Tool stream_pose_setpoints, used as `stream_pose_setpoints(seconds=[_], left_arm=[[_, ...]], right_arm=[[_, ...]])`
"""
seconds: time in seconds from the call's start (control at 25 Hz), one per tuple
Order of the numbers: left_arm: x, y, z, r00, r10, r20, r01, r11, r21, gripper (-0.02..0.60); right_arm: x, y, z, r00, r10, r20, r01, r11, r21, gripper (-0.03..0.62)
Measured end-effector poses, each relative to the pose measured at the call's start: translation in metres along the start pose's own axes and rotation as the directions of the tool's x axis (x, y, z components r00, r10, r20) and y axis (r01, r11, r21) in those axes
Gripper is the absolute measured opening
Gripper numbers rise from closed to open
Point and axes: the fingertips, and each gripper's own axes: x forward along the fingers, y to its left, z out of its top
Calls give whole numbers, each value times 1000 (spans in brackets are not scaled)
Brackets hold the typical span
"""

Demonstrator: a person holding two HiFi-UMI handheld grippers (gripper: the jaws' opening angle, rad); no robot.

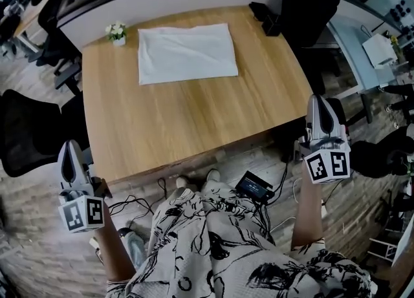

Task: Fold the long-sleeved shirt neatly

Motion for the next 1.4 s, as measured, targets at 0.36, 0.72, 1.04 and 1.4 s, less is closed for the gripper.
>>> stream_pose_setpoints(seconds=[0.36, 0.72, 1.04, 1.4], left_arm=[[-23, -4, -9, 998, 62, -10, -62, 998, 7, 2], [-43, -8, -43, 995, 98, -36, -98, 995, 4, 3], [-32, -26, -54, 994, 88, -72, -87, 996, 12, 3], [-22, -39, -49, 996, 66, -63, -65, 998, 13, 3]], right_arm=[[-20, -19, -18, 1000, 8, -15, -8, 1000, 3, 6], [-31, -20, -62, 999, 21, -42, -19, 998, 53, 6], [-31, -27, -68, 998, 26, -58, -23, 998, 60, 6], [-22, -24, -67, 998, 38, -42, -35, 998, 58, 6]])
